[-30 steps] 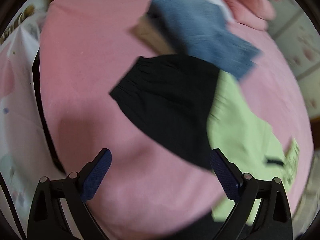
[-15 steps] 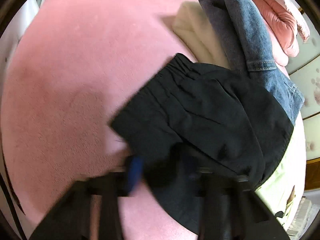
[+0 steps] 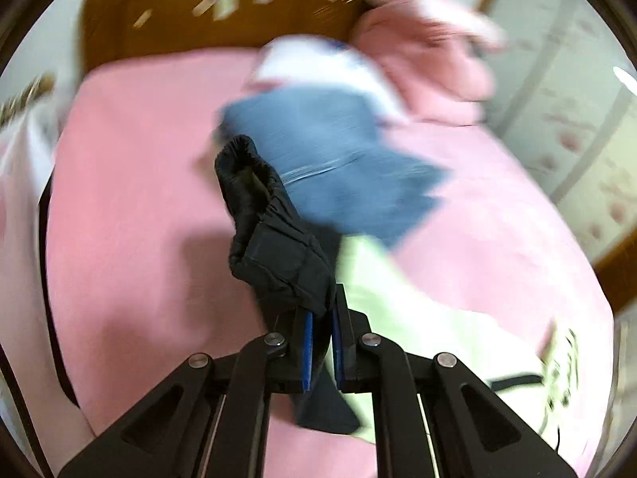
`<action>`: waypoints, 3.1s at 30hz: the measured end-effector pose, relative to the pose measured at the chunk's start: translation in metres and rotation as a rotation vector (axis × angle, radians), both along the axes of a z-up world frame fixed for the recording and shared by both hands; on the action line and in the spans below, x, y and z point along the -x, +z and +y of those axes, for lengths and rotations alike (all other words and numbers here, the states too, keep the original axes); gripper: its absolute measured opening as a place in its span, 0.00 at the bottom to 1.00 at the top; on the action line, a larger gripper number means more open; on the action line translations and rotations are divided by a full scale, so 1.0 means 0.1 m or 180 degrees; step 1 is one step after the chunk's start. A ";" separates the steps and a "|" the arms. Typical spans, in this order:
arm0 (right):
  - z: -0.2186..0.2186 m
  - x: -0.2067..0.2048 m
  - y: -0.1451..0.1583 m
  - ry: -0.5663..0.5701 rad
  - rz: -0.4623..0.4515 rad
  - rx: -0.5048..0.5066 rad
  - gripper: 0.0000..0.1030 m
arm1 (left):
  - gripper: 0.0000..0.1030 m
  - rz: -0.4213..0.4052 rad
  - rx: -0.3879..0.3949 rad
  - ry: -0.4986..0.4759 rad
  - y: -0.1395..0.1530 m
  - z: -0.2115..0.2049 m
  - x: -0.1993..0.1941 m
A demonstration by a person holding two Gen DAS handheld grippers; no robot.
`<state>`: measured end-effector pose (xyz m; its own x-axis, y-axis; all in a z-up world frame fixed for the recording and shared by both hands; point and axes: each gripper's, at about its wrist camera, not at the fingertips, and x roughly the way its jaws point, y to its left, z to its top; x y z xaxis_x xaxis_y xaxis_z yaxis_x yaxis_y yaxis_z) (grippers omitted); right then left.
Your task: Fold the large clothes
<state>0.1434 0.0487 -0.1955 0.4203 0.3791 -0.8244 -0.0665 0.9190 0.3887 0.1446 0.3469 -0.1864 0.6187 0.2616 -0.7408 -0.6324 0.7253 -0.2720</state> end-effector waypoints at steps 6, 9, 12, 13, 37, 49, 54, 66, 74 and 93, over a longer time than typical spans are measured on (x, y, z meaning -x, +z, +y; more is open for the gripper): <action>-0.80 0.02 0.16 -0.0194 -0.0229 0.0028 0.99 | 0.05 -0.0545 -0.0077 -0.0844 0.60 -1.33 -0.16; -1.25 0.01 0.24 -0.0385 -0.0385 0.0094 0.99 | 0.05 -0.0594 -0.0080 -0.1281 0.70 -2.02 -0.24; -1.67 0.01 0.25 -0.0605 -0.0474 0.0151 0.99 | 0.05 -0.0575 -0.0029 -0.1731 0.61 -2.66 -0.39; -1.81 0.01 0.24 -0.0684 -0.0486 0.0162 0.99 | 0.05 -0.0555 -0.0019 -0.1821 0.58 -2.83 -0.37; -2.50 -0.11 -0.98 -0.1279 0.0621 -0.1089 0.73 | 0.78 0.1832 0.0104 -0.2398 -1.13 -3.28 -0.22; -2.09 -0.64 -1.31 -0.1391 0.0746 -0.0522 0.12 | 0.78 0.1947 -0.0249 -0.1665 -1.26 -2.05 -0.12; -2.18 -0.69 -1.04 -0.1335 0.0376 -0.0525 0.06 | 0.78 0.1872 -0.0244 -0.1591 -1.26 -1.81 -0.23; -2.89 -0.33 -0.48 -0.1481 -0.0173 0.0366 0.11 | 0.50 0.1821 -0.0150 -0.1484 -1.59 -1.83 -0.59; -2.95 -0.09 -0.63 -0.1827 -0.0022 0.1000 0.45 | 0.53 0.1767 0.0131 -0.1039 -1.60 -1.64 -0.50; -1.62 -0.58 -0.97 -0.0182 0.0097 -0.0752 0.01 | 0.43 0.1289 0.0346 -0.1984 -1.25 -2.62 -0.80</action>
<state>0.2010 -0.1129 -0.2926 0.4227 0.5392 -0.7284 -0.0020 0.8043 0.5942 0.2244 0.0851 -0.3110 0.3019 -0.1356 -0.9437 -0.1791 0.9641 -0.1958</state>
